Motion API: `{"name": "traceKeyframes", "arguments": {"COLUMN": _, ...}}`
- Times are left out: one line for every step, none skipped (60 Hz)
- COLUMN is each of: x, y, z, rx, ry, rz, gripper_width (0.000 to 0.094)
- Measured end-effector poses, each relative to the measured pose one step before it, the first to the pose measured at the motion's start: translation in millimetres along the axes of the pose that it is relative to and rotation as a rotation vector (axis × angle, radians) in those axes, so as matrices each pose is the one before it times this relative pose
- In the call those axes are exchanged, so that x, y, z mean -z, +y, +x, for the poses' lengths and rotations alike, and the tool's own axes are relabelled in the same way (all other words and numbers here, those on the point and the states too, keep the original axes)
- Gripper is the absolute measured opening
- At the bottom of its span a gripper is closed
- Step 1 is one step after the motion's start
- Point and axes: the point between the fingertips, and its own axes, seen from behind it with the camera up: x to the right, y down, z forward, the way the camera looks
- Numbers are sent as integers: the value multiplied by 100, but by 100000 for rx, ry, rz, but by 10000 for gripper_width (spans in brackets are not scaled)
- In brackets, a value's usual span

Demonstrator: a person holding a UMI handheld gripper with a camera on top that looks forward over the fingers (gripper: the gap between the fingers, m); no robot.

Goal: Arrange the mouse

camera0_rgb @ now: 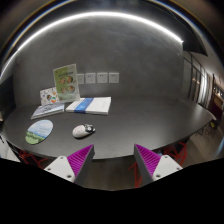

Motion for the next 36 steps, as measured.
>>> {"name": "traceKeyframes", "arguments": {"x": 13, "y": 43, "z": -125, "rx": 25, "ry": -88, "rz": -179, "gripper_width": 825}}
{"name": "traceKeyframes", "arguments": {"x": 9, "y": 52, "z": -171, "rx": 30, "ry": -68, "rz": -156, "gripper_width": 824}}
{"name": "traceKeyframes", "arguments": {"x": -21, "y": 50, "z": -183, "rx": 104, "ry": -241, "rz": -170, "gripper_width": 824}}
{"name": "traceKeyframes", "arguments": {"x": -12, "y": 41, "z": -245, "rx": 169, "ry": -373, "rz": -124, "gripper_width": 824}}
{"name": "traceKeyframes", "arguments": {"x": -43, "y": 23, "z": -277, "rx": 170, "ry": -413, "rz": -35, "gripper_width": 824}}
{"name": "traceKeyframes", "arguments": {"x": -47, "y": 35, "z": -301, "rx": 210, "ry": -442, "rz": -59, "gripper_width": 822}}
{"name": "traceKeyframes", "arguments": {"x": -55, "y": 56, "z": -338, "rx": 338, "ry": -440, "rz": -91, "gripper_width": 822}}
{"name": "traceKeyframes", "arguments": {"x": -58, "y": 60, "z": 396, "rx": 519, "ry": -461, "rz": -313, "gripper_width": 822}}
{"name": "traceKeyframes", "arguments": {"x": -25, "y": -55, "z": -1101, "rx": 553, "ry": -676, "rz": -95, "gripper_width": 822}}
{"name": "traceKeyframes", "arguments": {"x": -168, "y": 19, "z": -483, "rx": 588, "ry": -781, "rz": 22, "gripper_width": 825}}
{"name": "traceKeyframes", "arguments": {"x": -129, "y": 42, "z": -369, "rx": 535, "ry": -729, "rz": 26, "gripper_width": 824}}
{"name": "traceKeyframes", "arguments": {"x": -182, "y": 58, "z": -304, "rx": 459, "ry": -656, "rz": 0, "gripper_width": 824}}
{"name": "traceKeyframes", "arguments": {"x": -203, "y": 61, "z": -285, "rx": 388, "ry": -652, "rz": -172, "gripper_width": 823}}
{"name": "traceKeyframes", "arguments": {"x": -243, "y": 88, "z": -265, "rx": 404, "ry": -629, "rz": -294, "gripper_width": 823}}
{"name": "traceKeyframes", "arguments": {"x": -266, "y": 107, "z": -243, "rx": 410, "ry": -679, "rz": -306, "gripper_width": 824}}
{"name": "traceKeyframes", "arguments": {"x": -273, "y": 70, "z": -284, "rx": 396, "ry": -815, "rz": -169, "gripper_width": 824}}
{"name": "traceKeyframes", "arguments": {"x": -317, "y": 83, "z": -308, "rx": 269, "ry": -972, "rz": 58, "gripper_width": 824}}
{"name": "traceKeyframes", "arguments": {"x": -318, "y": 75, "z": -356, "rx": 215, "ry": -1150, "rz": 52, "gripper_width": 824}}
{"name": "traceKeyframes", "arguments": {"x": -332, "y": 97, "z": -367, "rx": 358, "ry": -1348, "rz": -151, "gripper_width": 823}}
{"name": "traceKeyframes", "arguments": {"x": -390, "y": 124, "z": -371, "rx": 402, "ry": -1464, "rz": -280, "gripper_width": 823}}
{"name": "traceKeyframes", "arguments": {"x": -377, "y": 97, "z": -362, "rx": 396, "ry": -1532, "rz": -304, "gripper_width": 823}}
{"name": "traceKeyframes", "arguments": {"x": -473, "y": 136, "z": -373, "rx": 265, "ry": -1583, "rz": -285, "gripper_width": 825}}
{"name": "traceKeyframes", "arguments": {"x": -533, "y": 111, "z": -378, "rx": 162, "ry": -1661, "rz": -189, "gripper_width": 824}}
{"name": "traceKeyframes", "arguments": {"x": -523, "y": 114, "z": -427, "rx": 309, "ry": -1735, "rz": -208, "gripper_width": 824}}
{"name": "traceKeyframes", "arguments": {"x": -550, "y": 103, "z": -417, "rx": 483, "ry": -1817, "rz": -212, "gripper_width": 823}}
{"name": "traceKeyframes", "arguments": {"x": -526, "y": 143, "z": -439, "rx": 539, "ry": -1765, "rz": -267, "gripper_width": 824}}
{"name": "traceKeyframes", "arguments": {"x": -595, "y": 169, "z": -409, "rx": 433, "ry": -1744, "rz": -334, "gripper_width": 824}}
{"name": "traceKeyframes", "arguments": {"x": -615, "y": 167, "z": -374, "rx": 382, "ry": -1629, "rz": -406, "gripper_width": 826}}
{"name": "traceKeyframes", "arguments": {"x": -661, "y": 224, "z": -344, "rx": 364, "ry": -1483, "rz": -636, "gripper_width": 827}}
{"name": "traceKeyframes", "arguments": {"x": -549, "y": 481, "z": -196, "rx": 483, "ry": -1338, "rz": -542, "gripper_width": 824}}
{"name": "traceKeyframes", "arguments": {"x": -715, "y": -49, "z": -409, "rx": 322, "ry": -1112, "rz": -1173, "gripper_width": 823}}
{"name": "traceKeyframes", "arguments": {"x": -652, "y": 139, "z": -232, "rx": 471, "ry": -1111, "rz": -665, "gripper_width": 823}}
{"name": "traceKeyframes", "arguments": {"x": -566, "y": 353, "z": -132, "rx": 589, "ry": -1128, "rz": -196, "gripper_width": 821}}
{"name": "traceKeyframes", "arguments": {"x": -695, "y": -239, "z": -383, "rx": 468, "ry": -1002, "rz": -753, "gripper_width": 819}}
{"name": "traceKeyframes", "arguments": {"x": -660, "y": -5, "z": -229, "rx": 620, "ry": -1023, "rz": -295, "gripper_width": 817}}
{"name": "traceKeyframes", "arguments": {"x": -610, "y": -20, "z": -259, "rx": 515, "ry": -983, "rz": -284, "gripper_width": 814}}
